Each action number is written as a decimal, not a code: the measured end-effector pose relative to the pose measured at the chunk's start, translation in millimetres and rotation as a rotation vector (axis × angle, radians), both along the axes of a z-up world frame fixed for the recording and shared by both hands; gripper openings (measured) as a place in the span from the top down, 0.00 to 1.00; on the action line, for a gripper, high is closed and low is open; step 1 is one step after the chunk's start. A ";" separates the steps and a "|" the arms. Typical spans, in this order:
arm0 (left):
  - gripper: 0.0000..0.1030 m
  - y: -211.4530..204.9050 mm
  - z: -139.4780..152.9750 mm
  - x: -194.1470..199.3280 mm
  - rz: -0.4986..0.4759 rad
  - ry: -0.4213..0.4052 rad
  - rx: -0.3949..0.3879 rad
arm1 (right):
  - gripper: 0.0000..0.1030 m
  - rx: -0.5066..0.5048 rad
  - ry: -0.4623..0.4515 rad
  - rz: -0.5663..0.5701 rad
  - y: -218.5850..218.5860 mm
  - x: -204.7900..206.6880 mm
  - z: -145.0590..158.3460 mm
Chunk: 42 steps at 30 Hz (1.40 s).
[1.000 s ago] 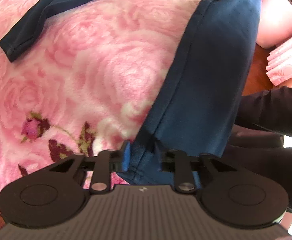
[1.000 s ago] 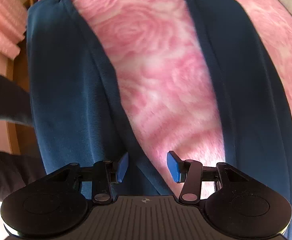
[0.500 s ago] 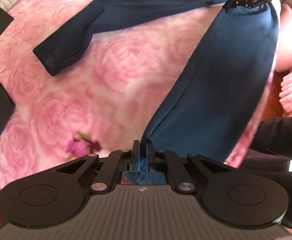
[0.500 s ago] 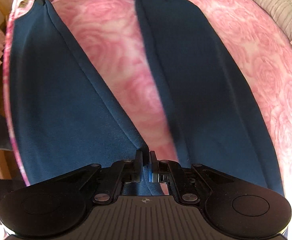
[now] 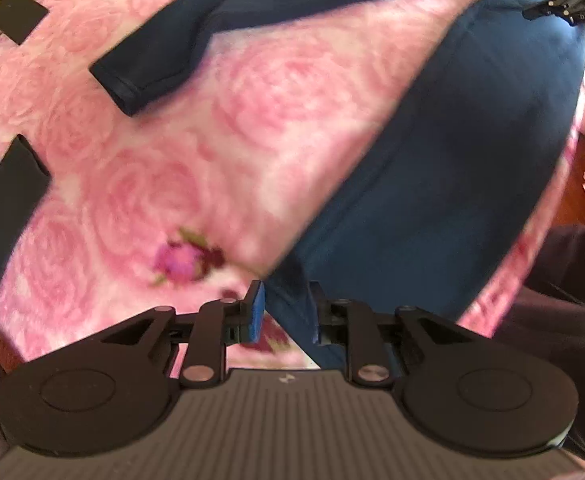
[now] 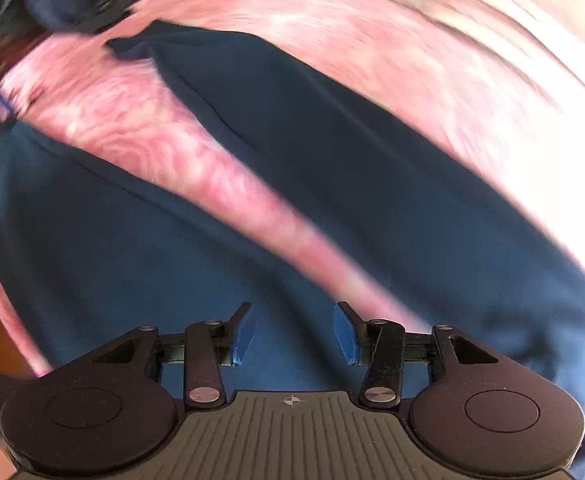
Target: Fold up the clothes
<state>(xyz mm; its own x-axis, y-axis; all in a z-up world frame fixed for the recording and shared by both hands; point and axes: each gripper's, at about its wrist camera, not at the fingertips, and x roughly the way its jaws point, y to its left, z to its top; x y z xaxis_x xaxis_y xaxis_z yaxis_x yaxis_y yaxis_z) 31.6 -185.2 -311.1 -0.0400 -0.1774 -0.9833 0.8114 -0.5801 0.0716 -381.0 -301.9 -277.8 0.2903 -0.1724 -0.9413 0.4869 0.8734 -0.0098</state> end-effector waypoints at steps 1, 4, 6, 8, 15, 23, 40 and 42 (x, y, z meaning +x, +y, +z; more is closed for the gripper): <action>0.82 3.4 0.9 -2.2 -0.008 -0.008 0.005 | 0.55 0.037 -0.006 -0.061 3.3 -8.7 -2.9; 0.82 4.8 6.6 -12.7 -0.037 -0.013 0.009 | 0.55 0.141 -0.028 -0.234 7.4 -35.2 -8.8; 0.82 -3.3 11.9 -24.2 -0.062 -0.008 0.000 | 0.55 0.128 -0.058 -0.295 2.6 -49.4 4.4; 0.82 -16.6 17.7 -38.9 -0.091 0.001 -0.015 | 0.55 0.077 -0.076 -0.328 -8.4 -61.4 24.0; 0.77 -103.1 37.1 -137.2 -0.217 0.054 -0.103 | 0.55 -0.120 -0.044 -0.355 -90.4 -112.1 82.6; 0.70 -224.0 17.4 -322.8 -0.321 0.145 -0.164 | 0.54 -0.187 0.032 -0.282 -267.2 -179.7 58.5; 0.99 -345.2 -29.0 -464.7 -0.370 0.066 -0.112 | 0.90 0.000 0.050 0.071 -436.5 -214.0 -6.9; 0.98 -349.8 -34.1 -469.1 -0.386 0.040 -0.103 | 0.90 -0.017 0.043 0.055 -442.0 -214.7 -8.2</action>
<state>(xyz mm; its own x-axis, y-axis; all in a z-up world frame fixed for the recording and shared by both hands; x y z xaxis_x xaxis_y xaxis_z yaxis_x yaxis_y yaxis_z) -437.5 -535.1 -345.2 -0.1609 -0.2392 -0.9575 0.5387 -0.8342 0.1179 -595.8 -743.9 -286.0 0.2592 -0.1733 -0.9502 0.4375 0.8981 -0.0445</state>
